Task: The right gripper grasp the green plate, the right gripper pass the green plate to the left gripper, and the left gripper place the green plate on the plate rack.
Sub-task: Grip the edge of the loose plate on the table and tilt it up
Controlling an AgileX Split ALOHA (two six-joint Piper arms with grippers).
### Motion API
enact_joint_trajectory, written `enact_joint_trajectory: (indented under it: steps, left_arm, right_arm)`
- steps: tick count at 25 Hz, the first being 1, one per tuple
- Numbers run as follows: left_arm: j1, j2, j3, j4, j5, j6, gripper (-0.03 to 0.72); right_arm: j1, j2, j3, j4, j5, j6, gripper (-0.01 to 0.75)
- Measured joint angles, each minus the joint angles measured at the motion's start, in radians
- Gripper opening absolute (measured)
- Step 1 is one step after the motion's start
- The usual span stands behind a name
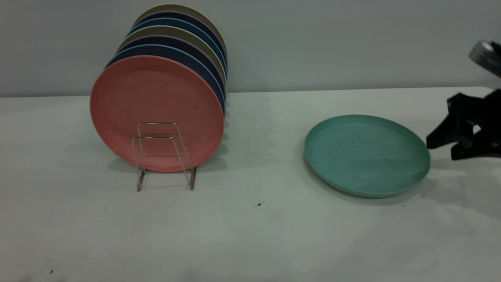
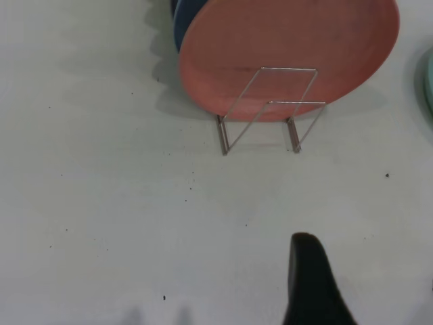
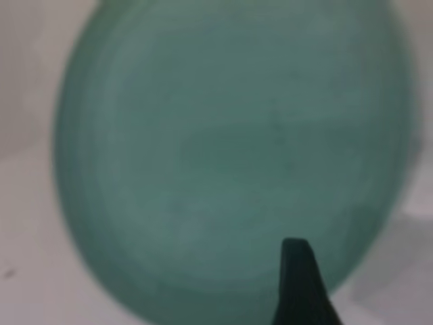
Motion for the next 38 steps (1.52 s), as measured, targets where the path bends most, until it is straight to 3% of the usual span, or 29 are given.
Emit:
enact_joint_trajectory:
  steps: [10,13,18,23,25,34,38]
  left_arm:
    - [0.000,0.000,0.000,0.000,0.005,0.001,0.447]
    - [0.000,0.000,0.000,0.000,0.008,0.001,0.447]
    - [0.000,0.000,0.000,0.000,0.008,0.003,0.447]
    - [0.000,0.000,0.000,0.000,0.009,0.004,0.447]
    - [0.000,0.000,0.000,0.000,0.009,0.004,0.447]
    - [-0.002,0.070,-0.038,-0.084,-0.007,0.068,0.447]
    - [-0.042,0.177,-0.088,-0.175,-0.011,0.160,0.447]
  right_arm:
    - [-0.014,0.176,-0.117,0.034,0.080,-0.003,0.494]
    - [-0.014,0.204,-0.131,0.060,0.101,-0.003,0.459]
    - [-0.012,0.224,-0.133,0.083,0.116,-0.003,0.300]
    - [0.002,0.228,-0.140,0.089,0.115,-0.001,0.070]
    - [0.004,0.228,-0.145,0.088,0.116,0.008,0.025]
    - [0.015,0.076,-0.193,-0.215,0.080,0.180,0.020]
    - [0.084,-0.017,-0.199,-0.357,0.087,0.234,0.020]
